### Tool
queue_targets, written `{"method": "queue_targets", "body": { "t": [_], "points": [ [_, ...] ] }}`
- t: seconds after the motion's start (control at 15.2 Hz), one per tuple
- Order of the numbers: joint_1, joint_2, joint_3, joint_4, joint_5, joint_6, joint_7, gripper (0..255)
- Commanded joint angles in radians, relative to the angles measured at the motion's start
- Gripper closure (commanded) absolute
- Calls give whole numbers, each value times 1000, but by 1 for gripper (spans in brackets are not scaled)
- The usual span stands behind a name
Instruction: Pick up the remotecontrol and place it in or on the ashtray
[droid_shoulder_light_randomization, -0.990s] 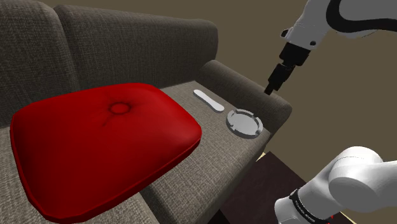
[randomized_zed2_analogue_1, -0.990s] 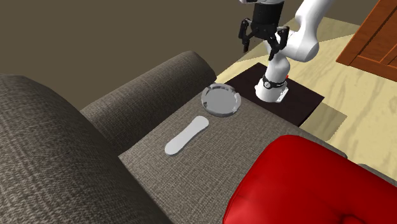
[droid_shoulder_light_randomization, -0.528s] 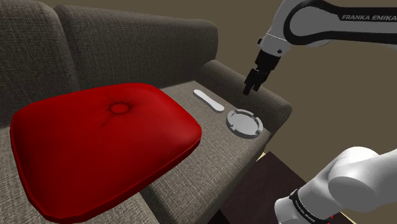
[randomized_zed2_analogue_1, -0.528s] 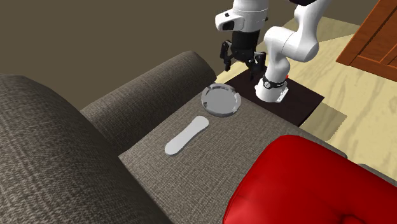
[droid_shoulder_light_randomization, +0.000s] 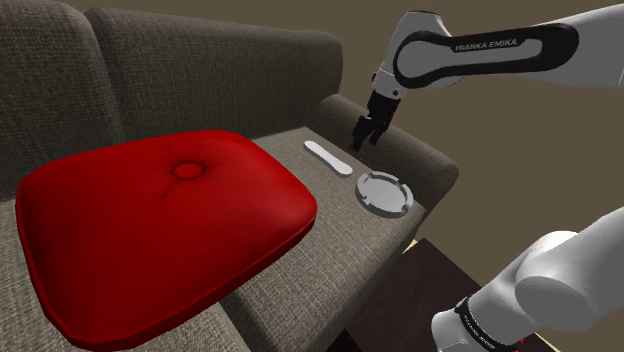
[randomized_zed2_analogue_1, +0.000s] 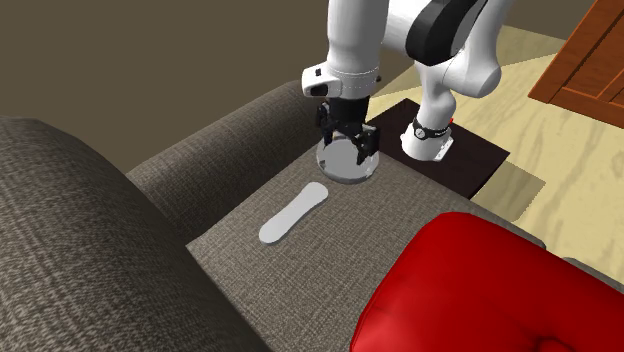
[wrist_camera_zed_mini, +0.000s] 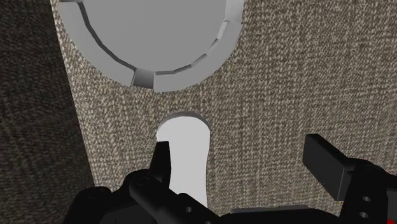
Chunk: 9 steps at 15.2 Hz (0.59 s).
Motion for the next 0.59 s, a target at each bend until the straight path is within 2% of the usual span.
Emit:
{"method": "queue_targets", "body": {
  "t": [0.0,0.53],
  "points": [
    [-3,79,1,40,-11,41,5,0],
    [-7,381,-6,257,-55,131,28,0]
  ]
}}
